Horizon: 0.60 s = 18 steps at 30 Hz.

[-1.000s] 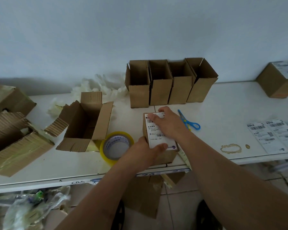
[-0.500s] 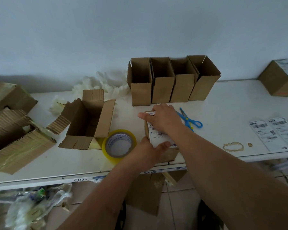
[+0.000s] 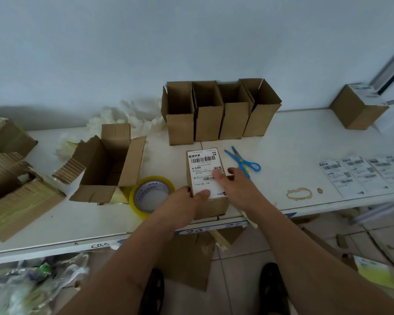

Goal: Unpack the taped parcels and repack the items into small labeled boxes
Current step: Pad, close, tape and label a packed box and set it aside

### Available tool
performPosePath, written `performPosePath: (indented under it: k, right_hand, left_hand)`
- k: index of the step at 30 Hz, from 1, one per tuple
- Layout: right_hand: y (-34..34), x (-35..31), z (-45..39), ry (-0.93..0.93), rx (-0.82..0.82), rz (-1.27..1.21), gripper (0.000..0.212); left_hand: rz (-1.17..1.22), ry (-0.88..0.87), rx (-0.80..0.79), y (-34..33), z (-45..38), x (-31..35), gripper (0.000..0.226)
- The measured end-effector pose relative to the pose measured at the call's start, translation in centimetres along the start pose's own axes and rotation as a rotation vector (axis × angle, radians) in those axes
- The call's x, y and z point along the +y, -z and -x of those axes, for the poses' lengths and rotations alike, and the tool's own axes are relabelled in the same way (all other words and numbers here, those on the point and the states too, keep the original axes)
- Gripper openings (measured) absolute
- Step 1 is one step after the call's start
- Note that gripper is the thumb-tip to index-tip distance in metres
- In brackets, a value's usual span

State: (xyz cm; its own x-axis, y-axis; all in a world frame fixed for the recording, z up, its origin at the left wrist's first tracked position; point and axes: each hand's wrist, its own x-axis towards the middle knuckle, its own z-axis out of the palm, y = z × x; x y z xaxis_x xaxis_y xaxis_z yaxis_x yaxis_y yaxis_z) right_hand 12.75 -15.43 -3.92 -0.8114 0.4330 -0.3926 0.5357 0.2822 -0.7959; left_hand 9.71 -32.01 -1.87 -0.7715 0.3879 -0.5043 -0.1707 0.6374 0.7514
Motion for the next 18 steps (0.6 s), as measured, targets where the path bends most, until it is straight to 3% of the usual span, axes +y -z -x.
performPosePath:
  k: [4, 8, 12, 15, 18]
  right_hand:
    - [-0.5, 0.9, 2.1, -0.102, -0.07, -0.122, 0.051]
    - [-0.7, 1.2, 3.6, -0.132, -0.142, -0.266, 0.028]
    - [-0.2, 0.9, 4.4, -0.145, -0.169, -0.375, 0.021]
    - [0.7, 0.9, 4.7, -0.168, -0.099, -0.452, 0.014]
    - [1.4, 1.2, 5.1, -0.173, -0.055, -0.481, 0.034]
  left_hand:
    - [0.07, -0.006, -0.005, -0.1, 0.6, -0.1, 0.054]
    - [0.171, -0.077, -0.188, -0.1, 1.4, -0.5, 0.043]
    - [0.072, -0.153, -0.194, -0.4, 1.3, -1.6, 0.086]
    - [-0.432, -0.252, -0.101, -0.5, 2.0, -1.6, 0.084]
    - [-0.984, -0.361, 0.075, -1.1, 2.5, -1.0, 0.073]
